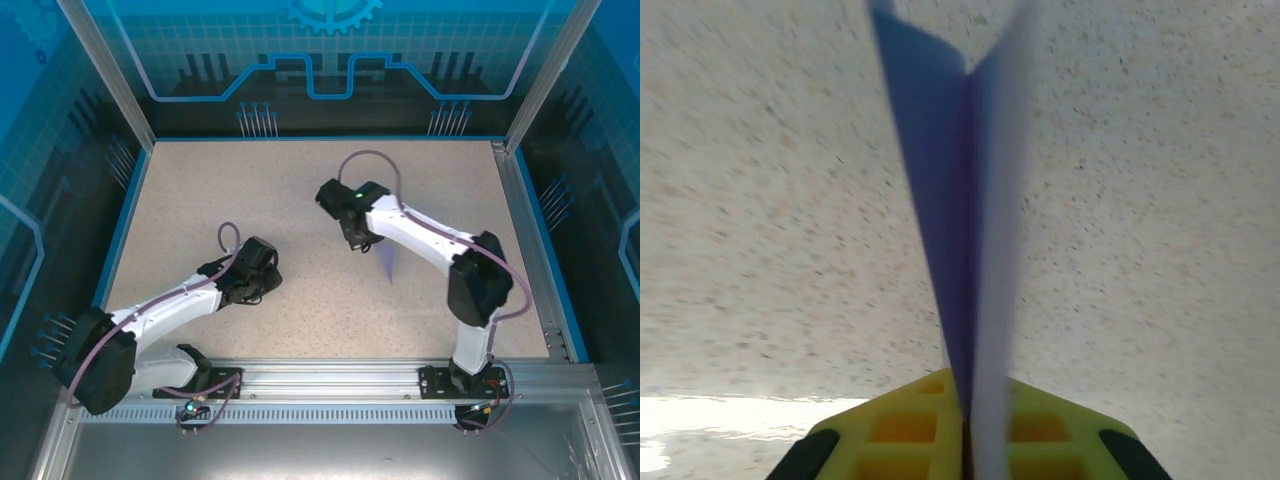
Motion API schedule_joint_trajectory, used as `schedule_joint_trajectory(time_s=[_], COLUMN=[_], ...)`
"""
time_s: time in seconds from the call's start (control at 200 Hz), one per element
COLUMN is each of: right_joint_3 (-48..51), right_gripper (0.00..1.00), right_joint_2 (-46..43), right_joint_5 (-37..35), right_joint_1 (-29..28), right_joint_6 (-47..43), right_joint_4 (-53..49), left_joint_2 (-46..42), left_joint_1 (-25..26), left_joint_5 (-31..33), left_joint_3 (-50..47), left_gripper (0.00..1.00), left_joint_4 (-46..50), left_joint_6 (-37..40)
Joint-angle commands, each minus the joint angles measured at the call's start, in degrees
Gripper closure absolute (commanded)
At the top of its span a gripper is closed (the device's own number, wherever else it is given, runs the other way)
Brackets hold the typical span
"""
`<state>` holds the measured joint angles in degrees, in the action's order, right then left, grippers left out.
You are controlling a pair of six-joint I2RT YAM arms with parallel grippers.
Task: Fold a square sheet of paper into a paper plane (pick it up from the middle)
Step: Turn over the paper at the center of the table, then fold the wing for the fifth time at the center of the table.
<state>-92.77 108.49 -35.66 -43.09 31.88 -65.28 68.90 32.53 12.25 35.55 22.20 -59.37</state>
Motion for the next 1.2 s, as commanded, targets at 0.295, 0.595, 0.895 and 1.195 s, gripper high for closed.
schedule_joint_trajectory(time_s=[0.295,0.595,0.895,1.195], right_joint_3=[-15.43,8.63,30.07,24.41], right_gripper=[0.68,0.27,0.72,0.80], right_joint_2=[20.58,-5.36,-11.98,1.23], right_joint_5=[21.10,42.54,69.81,69.73], right_joint_1=[-10.69,-2.57,12.65,9.46], right_joint_6=[1.76,0.65,3.86,5.31], right_joint_4=[0.09,24.65,46.38,46.77], left_joint_2=[-16.76,-23.31,-11.78,-0.49], left_joint_1=[-0.98,-1.05,-0.94,-0.80], left_joint_5=[10.50,6.35,-7.32,-14.91], left_joint_3=[-7.70,-11.06,-7.62,-1.74], left_gripper=[0.57,0.47,0.44,0.43], left_joint_4=[7.72,2.94,-9.38,-10.74], left_joint_6=[-9.39,-7.17,-1.08,0.03])
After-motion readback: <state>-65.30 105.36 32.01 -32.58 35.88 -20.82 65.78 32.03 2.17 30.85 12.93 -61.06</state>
